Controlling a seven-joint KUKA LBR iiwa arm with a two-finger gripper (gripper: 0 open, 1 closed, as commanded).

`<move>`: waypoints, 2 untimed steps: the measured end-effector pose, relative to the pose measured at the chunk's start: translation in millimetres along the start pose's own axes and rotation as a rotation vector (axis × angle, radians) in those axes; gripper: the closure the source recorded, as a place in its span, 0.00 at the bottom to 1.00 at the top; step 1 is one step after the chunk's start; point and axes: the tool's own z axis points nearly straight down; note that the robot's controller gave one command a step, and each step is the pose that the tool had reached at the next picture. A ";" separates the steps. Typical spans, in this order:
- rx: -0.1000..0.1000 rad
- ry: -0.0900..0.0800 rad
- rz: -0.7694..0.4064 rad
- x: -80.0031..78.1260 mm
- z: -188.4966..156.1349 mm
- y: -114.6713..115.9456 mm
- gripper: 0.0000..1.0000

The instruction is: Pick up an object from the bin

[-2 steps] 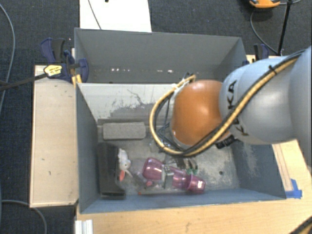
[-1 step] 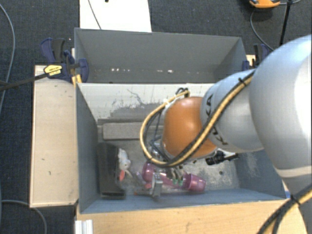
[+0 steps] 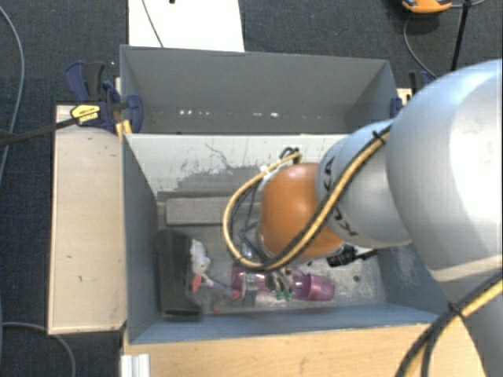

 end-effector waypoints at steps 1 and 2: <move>0.002 0.005 -0.006 0.9 -1.8 -1.1 1.00; 0.003 0.010 -0.007 2.3 -7.8 -1.8 1.00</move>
Offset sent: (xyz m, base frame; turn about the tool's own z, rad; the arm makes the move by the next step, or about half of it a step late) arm -0.0001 0.0000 0.0923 0.0000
